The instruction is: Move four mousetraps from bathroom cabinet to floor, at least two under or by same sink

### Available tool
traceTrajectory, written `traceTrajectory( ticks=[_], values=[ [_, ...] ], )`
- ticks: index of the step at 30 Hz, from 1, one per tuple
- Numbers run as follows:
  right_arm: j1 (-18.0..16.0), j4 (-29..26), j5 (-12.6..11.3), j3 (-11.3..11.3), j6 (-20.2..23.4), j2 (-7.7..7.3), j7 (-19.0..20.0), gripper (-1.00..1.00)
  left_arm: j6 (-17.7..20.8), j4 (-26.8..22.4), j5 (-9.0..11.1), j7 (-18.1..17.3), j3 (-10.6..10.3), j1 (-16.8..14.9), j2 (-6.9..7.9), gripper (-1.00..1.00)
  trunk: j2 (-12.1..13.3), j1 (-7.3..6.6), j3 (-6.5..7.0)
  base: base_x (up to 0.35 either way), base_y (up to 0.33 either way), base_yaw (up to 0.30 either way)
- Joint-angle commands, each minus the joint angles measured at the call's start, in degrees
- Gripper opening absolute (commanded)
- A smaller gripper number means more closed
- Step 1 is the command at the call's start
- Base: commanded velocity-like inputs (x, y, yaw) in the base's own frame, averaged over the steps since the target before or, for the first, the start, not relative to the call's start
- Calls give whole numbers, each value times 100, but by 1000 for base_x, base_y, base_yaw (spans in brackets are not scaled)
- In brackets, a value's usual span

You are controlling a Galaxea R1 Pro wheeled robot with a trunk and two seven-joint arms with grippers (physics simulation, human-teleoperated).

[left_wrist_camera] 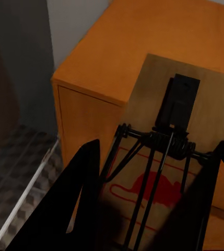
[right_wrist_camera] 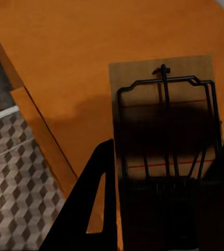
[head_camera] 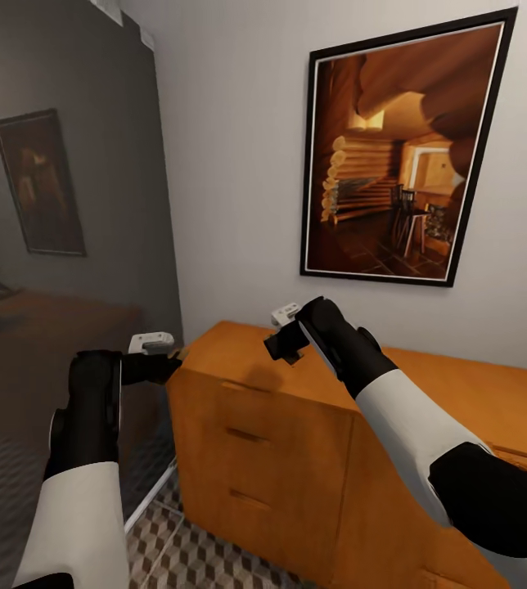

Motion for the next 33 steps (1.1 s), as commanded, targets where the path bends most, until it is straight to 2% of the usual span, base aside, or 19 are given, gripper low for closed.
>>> traceTrajectory(
  ticks=[1,12,18,20,23,25,30,33],
  values=[
    [-5,2,36,-9,19,-3,40,-100,11,-6,-54,-57,13,-7,-6,-100,-4,-4,-7,-341,0,0],
    [58,-7,37,-46,19,-75,-76,-100,3,141,-64,-57,21,-7,-1,-100,-4,-4,-7,-342,0,0],
    [481,3,26,-68,19,-54,-365,-100,-28,505,-52,-25,46,-7,8,-100,-4,-4,-7,-343,0,0],
    [586,10,11,-158,19,-38,-522,-100,-30,600,-59,-6,59,-7,24,-100,-4,-4,-7,-345,0,0],
    [799,95,-12,-476,19,-22,-857,-100,-37,877,-72,20,75,-7,41,-100,-4,-4,-7,-345,0,0],
    [1024,410,-23,-738,-42,-19,-1028,-100,-43,1193,-85,28,80,-7,64,-100,-4,-4,-7,-346,0,0],
    [1155,1067,-34,-890,-621,-18,-1098,-100,-102,1491,-50,30,83,-7,122,-100,-4,-4,-7,-346,0,0],
    [1181,1553,-41,-922,-970,-11,-1110,-100,-344,1611,-36,34,94,-7,144,-100,-4,-4,-7,-346,0,0]
  ],
)
